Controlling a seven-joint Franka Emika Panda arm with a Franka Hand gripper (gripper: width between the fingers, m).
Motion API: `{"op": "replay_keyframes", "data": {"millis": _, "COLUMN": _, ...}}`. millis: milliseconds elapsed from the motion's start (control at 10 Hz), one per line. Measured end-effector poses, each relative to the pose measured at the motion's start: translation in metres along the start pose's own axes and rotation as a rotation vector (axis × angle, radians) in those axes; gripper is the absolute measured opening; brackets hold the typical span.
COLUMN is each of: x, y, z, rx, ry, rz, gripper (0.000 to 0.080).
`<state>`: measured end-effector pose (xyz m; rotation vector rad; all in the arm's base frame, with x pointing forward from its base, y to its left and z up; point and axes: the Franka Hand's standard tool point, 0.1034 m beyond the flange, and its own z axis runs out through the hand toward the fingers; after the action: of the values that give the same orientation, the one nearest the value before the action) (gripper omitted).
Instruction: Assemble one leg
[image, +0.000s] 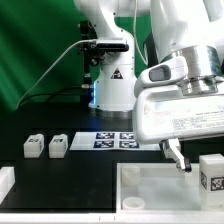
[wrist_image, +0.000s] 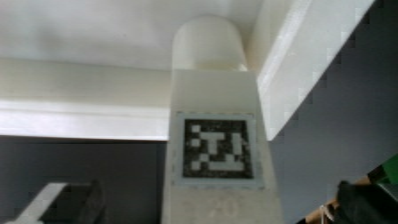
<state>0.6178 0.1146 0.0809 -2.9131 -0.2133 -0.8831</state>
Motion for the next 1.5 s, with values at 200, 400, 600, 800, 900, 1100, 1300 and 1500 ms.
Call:
{"op": "replay_keyframes", "data": {"millis": 200, "x": 0.014, "y": 0.001, "z": -0.027, "rx": 0.026, "ry": -0.151, "rz": 0.048, "gripper": 0.0649}}
{"op": "replay_keyframes", "data": {"millis": 400, "x": 0.024, "y": -0.001, "z": -0.031, "rx": 0.05, "ry": -0.259, "rz": 0.075, "gripper": 0.0649}}
{"op": "replay_keyframes", "data": {"millis": 600, "x": 0.023, "y": -0.001, "z": -0.031, "rx": 0.055, "ry": -0.29, "rz": 0.081, "gripper": 0.0649}}
{"op": "replay_keyframes", "data": {"millis": 800, "x": 0.023, "y": -0.001, "z": -0.031, "rx": 0.055, "ry": -0.29, "rz": 0.081, "gripper": 0.0649}}
{"op": "replay_keyframes", "data": {"millis": 900, "x": 0.023, "y": -0.001, "z": -0.031, "rx": 0.055, "ry": -0.29, "rz": 0.081, "gripper": 0.0649}}
{"op": "replay_keyframes", "data": {"millis": 1100, "x": 0.023, "y": -0.001, "z": -0.031, "rx": 0.055, "ry": -0.29, "rz": 0.081, "gripper": 0.0649}}
{"op": "replay_keyframes", "data": {"millis": 1300, "x": 0.023, "y": -0.001, "z": -0.031, "rx": 0.055, "ry": -0.29, "rz": 0.081, "gripper": 0.0649}}
{"op": "replay_keyframes", "data": {"millis": 1500, "x": 0.023, "y": -0.001, "z": -0.031, "rx": 0.055, "ry": -0.29, "rz": 0.081, "gripper": 0.0649}}
